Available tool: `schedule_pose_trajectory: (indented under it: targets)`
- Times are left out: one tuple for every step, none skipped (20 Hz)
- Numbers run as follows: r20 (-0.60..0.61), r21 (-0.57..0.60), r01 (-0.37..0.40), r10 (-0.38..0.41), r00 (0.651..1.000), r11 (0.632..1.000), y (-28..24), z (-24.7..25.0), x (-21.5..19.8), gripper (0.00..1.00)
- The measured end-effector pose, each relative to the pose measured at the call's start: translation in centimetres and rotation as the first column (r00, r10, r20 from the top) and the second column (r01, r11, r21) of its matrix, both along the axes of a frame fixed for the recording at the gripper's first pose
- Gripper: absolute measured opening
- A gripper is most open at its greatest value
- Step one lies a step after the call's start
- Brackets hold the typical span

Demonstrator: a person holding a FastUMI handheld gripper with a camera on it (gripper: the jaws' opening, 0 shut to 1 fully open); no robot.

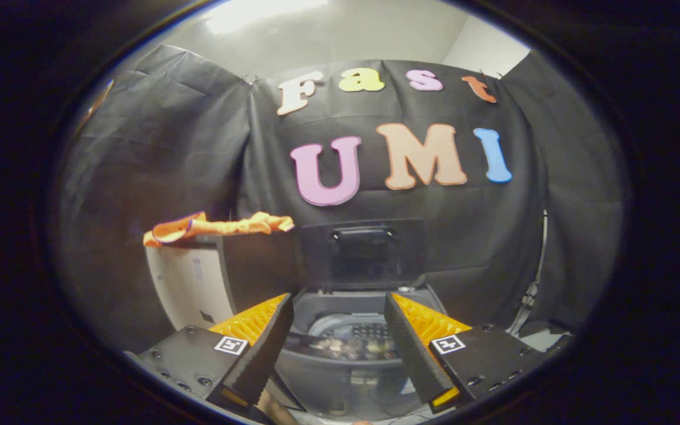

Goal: Put the clothes into the washing machine and then close the washing machine lid.

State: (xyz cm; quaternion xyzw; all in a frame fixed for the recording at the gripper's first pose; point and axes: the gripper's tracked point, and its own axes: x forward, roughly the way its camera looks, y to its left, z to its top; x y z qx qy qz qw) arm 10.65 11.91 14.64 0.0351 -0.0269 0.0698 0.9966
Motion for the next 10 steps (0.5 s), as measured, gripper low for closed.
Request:
schedule_pose_trajectory:
  targets:
    - [0.007,0.015,-0.028,0.028,1.000,0.999,1.8,1.4,1.0,0.97]
    - [0.013,0.034,-0.060,0.059,0.998,0.998,3.8,2.9,2.0,0.97]
    - [0.020,0.053,-0.100,0.099,0.995,0.994,6.1,4.2,3.1,0.97]
    - [0.030,0.062,-0.138,0.136,0.990,0.989,8.3,5.3,3.9,0.97]
    - [0.042,0.064,-0.168,0.166,0.985,0.984,10.2,6.4,4.6,0.97]
    - [0.058,0.059,-0.199,0.196,0.979,0.978,12.1,7.5,5.5,0.97]
    - [0.070,0.051,-0.230,0.226,0.972,0.972,14.1,8.5,6.2,0.97]
    - [0.073,0.041,-0.257,0.254,0.965,0.966,16.0,9.3,6.8,0.97]
    - [0.068,0.029,-0.275,0.273,0.960,0.961,17.6,9.8,7.6,0.97]
    - [0.052,0.014,-0.280,0.279,0.959,0.960,19.1,10.2,8.4,0.97]
